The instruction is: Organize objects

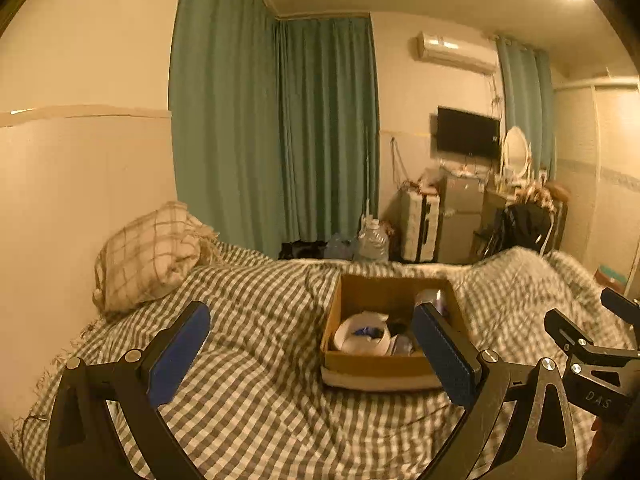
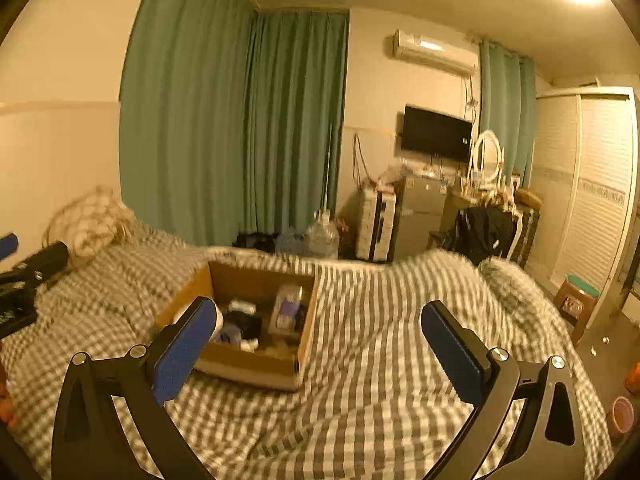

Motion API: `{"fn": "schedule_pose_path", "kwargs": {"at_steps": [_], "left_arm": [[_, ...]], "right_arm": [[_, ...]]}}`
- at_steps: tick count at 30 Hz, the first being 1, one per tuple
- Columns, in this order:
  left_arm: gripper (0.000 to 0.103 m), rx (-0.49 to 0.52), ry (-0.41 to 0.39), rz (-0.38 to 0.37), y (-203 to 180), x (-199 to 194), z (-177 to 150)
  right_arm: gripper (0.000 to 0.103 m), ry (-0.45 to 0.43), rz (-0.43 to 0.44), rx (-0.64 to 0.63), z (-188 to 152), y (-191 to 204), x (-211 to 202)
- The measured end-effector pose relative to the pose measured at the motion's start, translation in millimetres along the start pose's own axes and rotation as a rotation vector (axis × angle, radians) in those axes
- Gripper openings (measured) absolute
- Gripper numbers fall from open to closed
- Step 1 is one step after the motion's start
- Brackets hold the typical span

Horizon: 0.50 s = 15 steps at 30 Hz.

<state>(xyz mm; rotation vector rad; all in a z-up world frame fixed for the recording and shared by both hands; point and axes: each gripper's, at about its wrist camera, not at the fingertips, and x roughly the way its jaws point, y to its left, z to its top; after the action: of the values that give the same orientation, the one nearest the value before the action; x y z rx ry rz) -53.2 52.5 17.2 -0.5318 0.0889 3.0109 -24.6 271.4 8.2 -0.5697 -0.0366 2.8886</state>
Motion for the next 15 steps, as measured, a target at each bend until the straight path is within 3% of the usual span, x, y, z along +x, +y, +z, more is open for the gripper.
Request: {"fn": "schedule_pose_path", "kwargs": {"at_steps": [4, 15], "left_arm": [[0.103, -0.01, 0.008, -0.009, 0.2, 3.7, -5.0], [0.103, -0.004, 0.026, -0.012, -0.5, 7.6, -10.2]], "right_arm": [[0.103, 0.047, 0.013, 0.013, -9.9, -3.6, 16.6], [0.103, 0.053, -0.007, 0.012, -8.4, -4.0, 19.8]]}}
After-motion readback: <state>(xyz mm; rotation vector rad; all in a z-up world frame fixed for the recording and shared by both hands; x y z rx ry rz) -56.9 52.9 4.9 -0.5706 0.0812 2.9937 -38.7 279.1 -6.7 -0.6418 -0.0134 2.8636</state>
